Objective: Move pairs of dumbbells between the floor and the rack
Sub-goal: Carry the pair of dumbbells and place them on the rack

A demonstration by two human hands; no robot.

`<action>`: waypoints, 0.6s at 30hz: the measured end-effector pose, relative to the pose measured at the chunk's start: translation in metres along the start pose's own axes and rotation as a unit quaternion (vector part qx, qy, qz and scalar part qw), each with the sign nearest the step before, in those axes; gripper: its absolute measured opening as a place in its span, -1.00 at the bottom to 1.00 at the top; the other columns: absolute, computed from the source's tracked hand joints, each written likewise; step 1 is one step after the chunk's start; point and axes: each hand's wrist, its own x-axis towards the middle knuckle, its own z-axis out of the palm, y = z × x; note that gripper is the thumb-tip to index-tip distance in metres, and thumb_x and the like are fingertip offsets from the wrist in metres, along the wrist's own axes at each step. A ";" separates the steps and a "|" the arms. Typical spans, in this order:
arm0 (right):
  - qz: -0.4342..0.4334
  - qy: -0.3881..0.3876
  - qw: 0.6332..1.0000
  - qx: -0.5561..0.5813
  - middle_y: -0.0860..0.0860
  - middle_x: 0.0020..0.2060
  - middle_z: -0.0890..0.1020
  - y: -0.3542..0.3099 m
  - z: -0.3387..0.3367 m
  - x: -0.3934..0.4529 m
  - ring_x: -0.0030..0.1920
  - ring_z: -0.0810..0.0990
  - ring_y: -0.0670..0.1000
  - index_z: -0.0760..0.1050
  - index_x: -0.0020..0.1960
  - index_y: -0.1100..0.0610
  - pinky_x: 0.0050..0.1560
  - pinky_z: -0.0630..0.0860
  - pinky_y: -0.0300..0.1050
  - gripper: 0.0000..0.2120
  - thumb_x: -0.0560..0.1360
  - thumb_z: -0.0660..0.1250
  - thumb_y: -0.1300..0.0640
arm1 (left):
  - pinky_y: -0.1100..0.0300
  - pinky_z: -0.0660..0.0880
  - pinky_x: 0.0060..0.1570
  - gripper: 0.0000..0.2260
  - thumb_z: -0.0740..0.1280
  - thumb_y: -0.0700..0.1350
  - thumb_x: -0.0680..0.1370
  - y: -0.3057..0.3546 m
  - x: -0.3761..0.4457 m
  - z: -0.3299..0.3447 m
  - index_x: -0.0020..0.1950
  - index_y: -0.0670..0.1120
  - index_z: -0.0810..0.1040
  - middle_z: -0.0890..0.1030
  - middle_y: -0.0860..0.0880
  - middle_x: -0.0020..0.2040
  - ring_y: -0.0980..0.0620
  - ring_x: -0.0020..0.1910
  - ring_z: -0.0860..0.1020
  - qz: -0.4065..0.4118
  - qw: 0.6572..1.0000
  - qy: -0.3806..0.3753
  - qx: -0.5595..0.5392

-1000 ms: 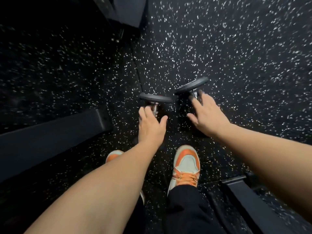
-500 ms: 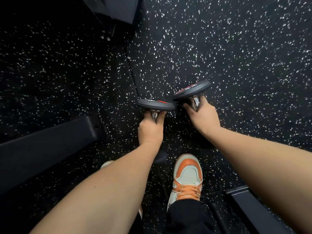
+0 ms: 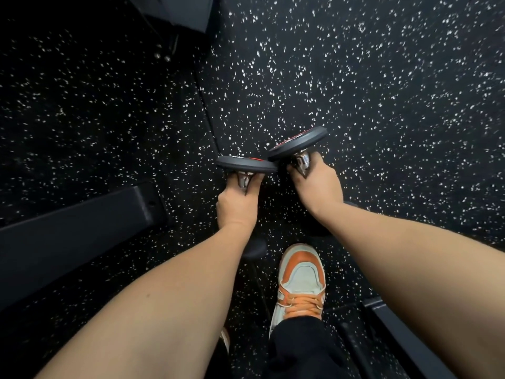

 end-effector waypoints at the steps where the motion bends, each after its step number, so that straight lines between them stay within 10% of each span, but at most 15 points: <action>1: 0.003 -0.009 1.000 0.002 0.06 -0.22 0.55 0.000 0.000 -0.002 -0.22 0.50 0.19 0.30 -0.03 0.02 -0.23 0.41 0.02 -0.70 0.52 0.28 -0.18 | -0.10 0.58 0.00 -0.45 0.16 0.53 0.37 -0.002 0.000 0.000 0.09 0.13 0.41 0.64 -0.18 -0.14 -0.31 -0.15 0.64 -0.007 1.000 -0.013 0.001; 11: 0.027 -0.012 0.999 0.022 0.06 -0.14 0.58 -0.009 -0.033 -0.027 -0.14 0.54 0.19 0.39 0.07 0.06 -0.12 0.48 0.04 -0.69 0.52 0.31 -0.15 | 0.21 0.24 -0.37 -0.67 0.23 0.40 0.48 0.002 -0.008 -0.042 -0.02 0.16 0.44 0.50 0.08 -0.25 0.10 -0.30 0.44 -0.033 0.999 -0.006 0.016; 18: 0.064 -0.019 0.994 0.089 -0.11 -0.29 0.50 -0.044 -0.099 -0.111 -0.25 0.53 0.07 0.39 0.01 0.00 -0.21 0.38 -0.04 -0.78 0.51 0.32 -0.11 | 0.03 0.57 -0.22 -0.54 0.23 0.48 0.40 0.031 -0.084 -0.121 -0.02 0.12 0.49 0.62 -0.06 -0.19 -0.19 -0.17 0.63 -0.013 1.000 0.012 0.003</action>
